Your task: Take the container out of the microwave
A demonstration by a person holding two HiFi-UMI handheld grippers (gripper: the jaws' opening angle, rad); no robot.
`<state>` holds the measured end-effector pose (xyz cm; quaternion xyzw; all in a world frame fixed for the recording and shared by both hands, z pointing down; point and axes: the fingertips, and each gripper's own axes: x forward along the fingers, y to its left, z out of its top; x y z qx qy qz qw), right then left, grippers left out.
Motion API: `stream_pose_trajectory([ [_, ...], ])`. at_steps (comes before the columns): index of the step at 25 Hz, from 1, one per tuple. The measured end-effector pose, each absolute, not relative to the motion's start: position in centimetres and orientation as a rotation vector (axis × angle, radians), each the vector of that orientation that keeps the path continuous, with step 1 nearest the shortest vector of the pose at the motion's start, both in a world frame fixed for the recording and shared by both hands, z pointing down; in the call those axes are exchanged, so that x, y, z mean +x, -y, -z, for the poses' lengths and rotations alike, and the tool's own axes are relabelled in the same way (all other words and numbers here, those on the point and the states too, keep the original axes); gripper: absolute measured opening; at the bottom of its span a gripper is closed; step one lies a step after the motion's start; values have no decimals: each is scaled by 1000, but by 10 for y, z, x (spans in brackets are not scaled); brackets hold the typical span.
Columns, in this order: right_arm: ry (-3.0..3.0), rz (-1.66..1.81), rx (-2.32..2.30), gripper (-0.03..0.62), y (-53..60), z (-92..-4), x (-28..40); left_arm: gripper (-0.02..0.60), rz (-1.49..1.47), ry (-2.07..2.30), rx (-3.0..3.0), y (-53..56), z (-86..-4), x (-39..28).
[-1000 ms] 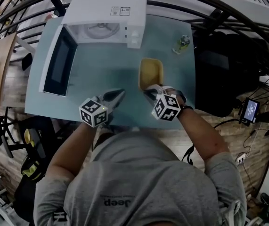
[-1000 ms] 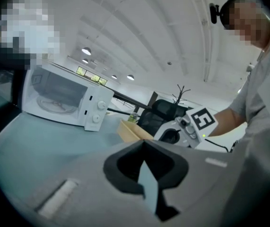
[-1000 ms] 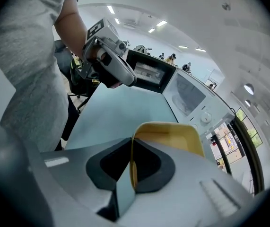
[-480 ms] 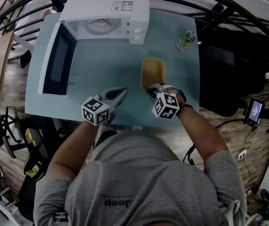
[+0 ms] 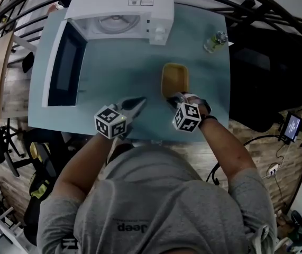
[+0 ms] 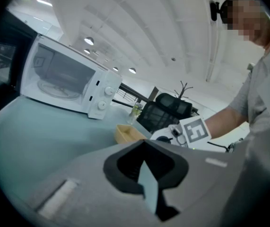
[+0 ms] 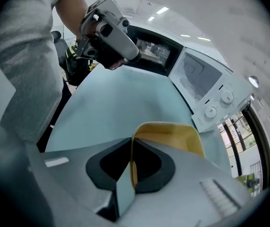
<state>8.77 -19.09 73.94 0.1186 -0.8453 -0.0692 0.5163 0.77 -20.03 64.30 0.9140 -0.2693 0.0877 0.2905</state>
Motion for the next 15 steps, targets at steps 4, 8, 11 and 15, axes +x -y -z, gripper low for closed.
stream_pose_trajectory([
  [4,2020,167,284,17,196,-751,86,28,-240,715,2431,205,-648,5],
  [8,2008,166,280,17,197,-762,85,28,-249,710,2424,205,-653,2],
  [11,1993,172,268,17,195,-772,85,28,-255,707,2416,205,-656,1],
  [15,1991,160,261,17,190,-783,86,28,-253,696,2411,204,-658,2],
])
